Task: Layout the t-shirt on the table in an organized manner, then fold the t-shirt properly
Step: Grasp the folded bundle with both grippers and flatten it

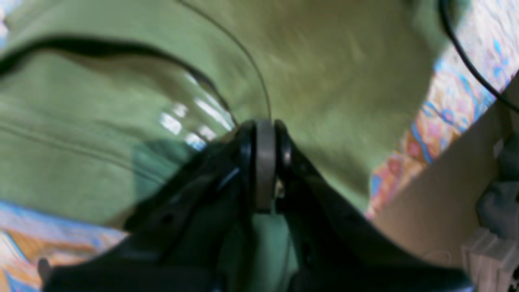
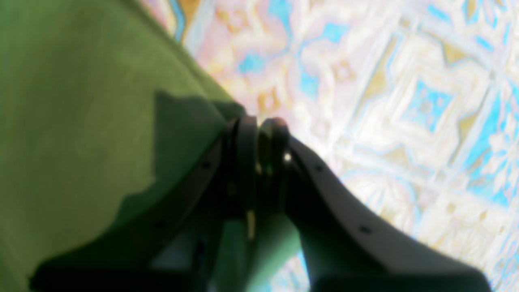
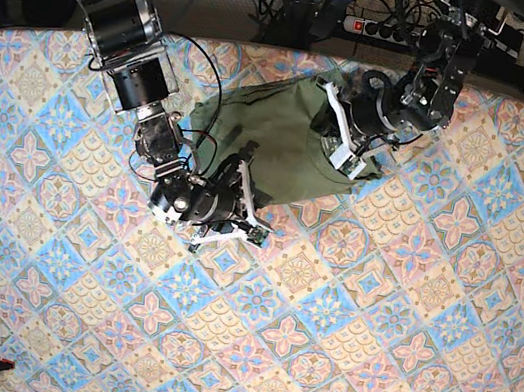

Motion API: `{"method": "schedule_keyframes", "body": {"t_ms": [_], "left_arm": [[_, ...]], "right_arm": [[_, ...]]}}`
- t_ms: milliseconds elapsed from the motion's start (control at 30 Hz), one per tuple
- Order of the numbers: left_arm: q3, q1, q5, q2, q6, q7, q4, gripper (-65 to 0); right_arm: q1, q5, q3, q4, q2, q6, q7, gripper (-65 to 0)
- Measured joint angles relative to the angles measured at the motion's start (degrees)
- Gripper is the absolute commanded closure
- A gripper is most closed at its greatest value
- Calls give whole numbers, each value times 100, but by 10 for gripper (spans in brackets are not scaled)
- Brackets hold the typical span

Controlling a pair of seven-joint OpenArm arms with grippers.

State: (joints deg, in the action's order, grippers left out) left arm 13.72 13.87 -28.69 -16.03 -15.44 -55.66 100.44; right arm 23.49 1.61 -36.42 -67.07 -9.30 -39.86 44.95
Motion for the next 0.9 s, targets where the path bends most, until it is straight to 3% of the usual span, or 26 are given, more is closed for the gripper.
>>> {"method": "schedule_keyframes", "body": {"t_ms": [300,567,767,900], "left_arm": [[271,-988,59,-2,9,11,-656,-1],[568,-1974,216,289,13,42,-1333,-1],[581,-2354,168,402,15,17,-1521,0],[557,-2262,164,396,22,-11,-1073,0]], "right_arm": [[-568,-107,39,-1005,-841,-15,85,-67],[-1180,-122,50,-2227,-1486,-26,780,-66],[-1676,-127,555,-2754,-1598,-35,1016,-66],[-1799,-122,909,-2870,-1593,-42,1021,-66]]}}
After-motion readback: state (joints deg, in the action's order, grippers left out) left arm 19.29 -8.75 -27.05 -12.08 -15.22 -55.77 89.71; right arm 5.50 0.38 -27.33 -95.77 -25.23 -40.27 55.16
